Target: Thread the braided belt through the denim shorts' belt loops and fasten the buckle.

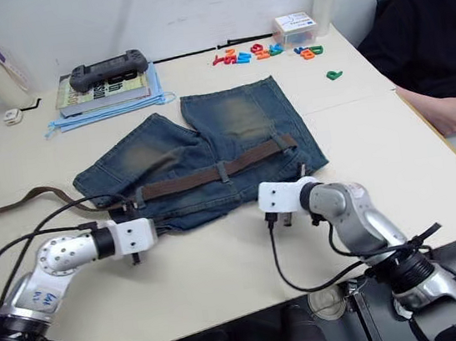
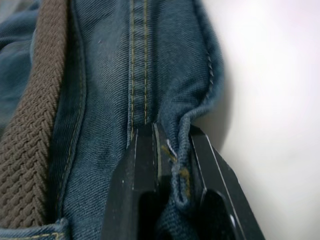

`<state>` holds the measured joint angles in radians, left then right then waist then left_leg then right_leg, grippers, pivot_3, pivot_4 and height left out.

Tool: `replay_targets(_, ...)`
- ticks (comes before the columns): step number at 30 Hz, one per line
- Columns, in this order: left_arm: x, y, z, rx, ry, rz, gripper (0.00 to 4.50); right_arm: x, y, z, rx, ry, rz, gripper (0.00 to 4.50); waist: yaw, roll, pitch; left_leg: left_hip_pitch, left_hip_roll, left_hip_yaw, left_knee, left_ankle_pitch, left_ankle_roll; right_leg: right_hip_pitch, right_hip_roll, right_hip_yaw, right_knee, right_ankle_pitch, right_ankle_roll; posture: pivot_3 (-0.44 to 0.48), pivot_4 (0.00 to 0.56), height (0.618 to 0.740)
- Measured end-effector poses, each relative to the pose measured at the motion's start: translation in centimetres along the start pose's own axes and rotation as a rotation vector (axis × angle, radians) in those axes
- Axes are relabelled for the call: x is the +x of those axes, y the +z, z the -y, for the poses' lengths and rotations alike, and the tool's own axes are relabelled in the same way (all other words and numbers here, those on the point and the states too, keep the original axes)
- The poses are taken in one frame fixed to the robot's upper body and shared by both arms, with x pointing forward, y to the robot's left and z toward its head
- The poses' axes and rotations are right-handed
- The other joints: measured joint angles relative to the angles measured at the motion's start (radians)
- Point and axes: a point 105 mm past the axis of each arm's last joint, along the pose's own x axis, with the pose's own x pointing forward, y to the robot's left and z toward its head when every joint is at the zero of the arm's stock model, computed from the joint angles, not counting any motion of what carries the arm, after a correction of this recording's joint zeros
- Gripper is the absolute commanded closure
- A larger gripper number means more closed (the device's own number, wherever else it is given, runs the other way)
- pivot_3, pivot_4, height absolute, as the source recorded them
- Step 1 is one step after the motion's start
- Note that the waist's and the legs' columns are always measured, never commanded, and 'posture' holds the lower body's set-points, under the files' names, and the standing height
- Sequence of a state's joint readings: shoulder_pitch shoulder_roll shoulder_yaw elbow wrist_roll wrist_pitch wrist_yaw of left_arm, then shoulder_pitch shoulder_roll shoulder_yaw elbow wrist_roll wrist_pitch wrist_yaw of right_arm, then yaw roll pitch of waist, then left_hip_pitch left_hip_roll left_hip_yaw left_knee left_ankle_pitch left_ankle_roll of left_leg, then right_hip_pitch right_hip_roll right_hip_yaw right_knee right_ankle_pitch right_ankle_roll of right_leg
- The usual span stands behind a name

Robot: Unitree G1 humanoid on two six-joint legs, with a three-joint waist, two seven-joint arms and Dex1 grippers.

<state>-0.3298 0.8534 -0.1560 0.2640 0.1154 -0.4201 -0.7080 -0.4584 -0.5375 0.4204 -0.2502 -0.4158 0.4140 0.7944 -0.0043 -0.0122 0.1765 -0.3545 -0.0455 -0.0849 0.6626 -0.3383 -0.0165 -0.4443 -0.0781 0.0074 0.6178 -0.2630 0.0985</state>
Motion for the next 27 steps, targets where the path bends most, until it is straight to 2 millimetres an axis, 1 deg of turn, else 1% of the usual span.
replay_targets(5, -0.7, -0.8, 0.0, 0.032, -0.008, -0.01, 4.45, 0.3, 1.2, -0.7, 0.045, 0.004, -0.018, 4.49, -0.004, 0.0, 0.0, 0.0, 0.0, 0.001, 0.0, 0.0, 0.0, -0.001, 0.0, 0.0, 0.001, 0.0, -0.001, 0.0, 0.15, 0.713)
replay_targets(8, -1.1, -0.9, 0.2, 0.001, -0.009, 0.001, 4.45, 0.4, 1.2, -1.0, 0.052, -0.007, -0.028, 4.49, -0.009, 0.0, 0.0, 0.0, 0.0, 0.001, 0.0, -0.001, 0.0, -0.001, 0.0, 0.0, 0.001, 0.0, -0.001, 0.0, 0.15, 0.713)
replay_targets(10, -1.4, -0.8, 0.5, -0.041, -0.009, 0.022, 3.42, 0.5, 1.1, -1.0, 0.058, -0.015, -0.029, 4.5, -0.012, 0.0, 0.0, 0.0, 0.0, 0.001, 0.0, -0.001, 0.0, -0.001, 0.0, 0.0, 0.001, 0.0, -0.001, 0.0, 0.15, 0.713)
replay_targets(11, -1.5, -0.8, 0.5, -0.071, -0.004, 0.03, 3.09, 0.4, 1.1, -1.0, 0.062, -0.017, -0.028, 4.11, -0.012, 0.0, 0.0, 0.0, 0.0, 0.001, 0.0, -0.001, 0.0, -0.001, 0.0, 0.0, 0.001, 0.0, -0.001, 0.0, 0.15, 0.713)
replay_targets(12, -1.6, -0.8, 0.4, -0.106, 0.003, 0.039, 2.62, 0.3, 1.1, -1.0, 0.075, -0.015, -0.021, 3.67, -0.012, 0.0, 0.0, 0.0, 0.0, 0.001, 0.0, -0.001, 0.001, -0.001, 0.0, 0.0, 0.001, 0.0, -0.001, 0.0, 0.15, 0.713)
replay_targets(13, -1.8, -0.8, 0.4, -0.136, 0.008, 0.048, 2.21, 0.1, 1.0, -1.1, 0.105, -0.003, -0.012, 3.32, -0.01, 0.0, 0.0, 0.0, 0.0, 0.001, 0.0, -0.001, 0.001, -0.001, 0.0, 0.0, 0.0, 0.0, -0.001, 0.0, 0.15, 0.713)
replay_targets(14, -2.1, -0.7, 0.4, -0.172, 0.004, 0.057, 1.7, -0.3, 0.9, -1.2, 0.15, 0.012, 0.003, 2.82, -0.009, 0.0, 0.0, -0.001, 0.0, 0.001, 0.0, -0.001, 0.001, -0.001, -0.001, 0.0, 0.0, 0.0, 0.0, 0.0, 0.15, 0.713)
replay_targets(15, -2.3, -0.6, 0.4, -0.215, 0.001, 0.066, 1.31, -0.7, 0.8, -1.1, 0.193, 0.029, 0.02, 2.37, -0.008, 0.0, 0.0, -0.001, 0.0, 0.001, 0.0, -0.001, 0.001, -0.001, -0.001, 0.0, 0.001, 0.0, 0.0, 0.0, 0.15, 0.713)
replay_targets(16, -2.4, -0.3, 0.7, -0.26, -0.018, 0.081, 0.78, -1.1, 0.8, -0.9, 0.233, 0.04, 0.036, 1.85, -0.008, 0.0, 0.0, -0.002, 0.0, 0.001, 0.001, -0.002, 0.002, -0.001, -0.001, 0.0, 0.001, 0.0, 0.0, 0.0, 0.15, 0.713)
replay_targets(17, -2.4, 0.0, 0.9, -0.304, -0.039, 0.099, 0.36, -1.5, 1.0, -0.6, 0.263, 0.045, 0.055, 1.4, -0.008, 0.001, 0.0, -0.002, 0.0, 0.001, 0.002, -0.002, 0.002, -0.001, -0.001, 0.0, 0.001, 0.0, 0.0, 0.0, 0.15, 0.713)
replay_targets(18, -2.5, 0.5, 1.0, -0.368, -0.064, 0.128, 0.32, -2.0, 1.1, -0.1, 0.305, 0.06, 0.08, 0.95, -0.008, 0.0, 0.0, -0.002, 0.0, 0.001, 0.002, -0.002, 0.002, -0.001, -0.001, 0.0, 0.001, 0.0, 0.0, 0.0, 0.15, 0.713)
replay_targets(19, -2.8, 1.1, 0.6, -0.453, -0.079, 0.173, 0.32, -2.6, 1.4, 0.7, 0.362, 0.08, 0.111, 0.42, -0.008, 0.0, 0.002, -0.003, 0.0, 0.0, 0.003, -0.002, 0.002, -0.001, -0.001, -0.001, 0.0, 0.0, 0.0, 0.0, 0.15, 0.713)
replay_targets(20, -3.2, 1.6, -0.1, -0.528, -0.087, 0.212, 0.32, -3.3, 1.6, 1.8, 0.404, 0.086, 0.138, 0.1, -0.008, 0.0, 0.003, -0.003, 0.0, 0.0, 0.004, -0.003, 0.005, -0.001, -0.001, -0.001, 0.001, 0.0, 0.0, 0.0, 0.15, 0.713)
replay_targets(21, -3.7, 1.8, -0.7, -0.571, -0.088, 0.235, 0.32, -3.9, 1.8, 2.9, 0.423, 0.077, 0.159, 0.1, -0.008, 0.0, 0.003, -0.003, 0.0, -0.001, 0.004, -0.004, 0.006, -0.001, -0.001, -0.001, 0.001, 0.0, 0.0, 0.0, 0.15, 0.713)
replay_targets(22, -4.5, 2.1, -2.1, -0.642, -0.098, 0.267, 0.32, -4.9, 2.1, 4.9, 0.46, 0.066, 0.19, 0.1, -0.008, 0.0, 0.003, -0.003, 0.0, -0.002, 0.004, -0.004, 0.006, -0.001, -0.001, -0.002, 0.002, 0.0, 0.0, 0.0, 0.15, 0.713)
replay_targets(24, -6.0, 2.3, -5.5, -0.74, -0.072, 0.314, 0.32, -6.1, 2.0, 8.8, 0.549, 0.031, 0.226, 0.1, -0.009, 0.001, 0.003, -0.001, 0.0, -0.002, 0.003, -0.004, 0.005, -0.001, 0.0, -0.003, 0.002, 0.0, -0.001, 0.0, 0.15, 0.713)
replay_targets(26, -6.2, 2.1, -6.7, -0.783, -0.055, 0.335, 0.32, -6.0, 1.3, 9.8, 0.619, 0.034, 0.227, 0.1, -0.009, 0.001, 0.003, -0.001, 0.0, -0.002, 0.002, -0.001, 0.001, -0.001, -0.001, -0.003, 0.002, -0.001, -0.001, 0.0, 0.15, 0.713)
replay_targets(27, -6.1, 1.5, -7.5, -0.838, -0.04, 0.35, 0.32, -5.3, 0.3, 10.6, 0.699, 0.04, 0.207, 0.1, -0.009, 0.001, 0.003, -0.002, -0.001, 0.0, 0.003, -0.001, 0.001, -0.002, 0.0, -0.003, 0.003, -0.001, -0.001, 0.0, 0.15, 0.713)
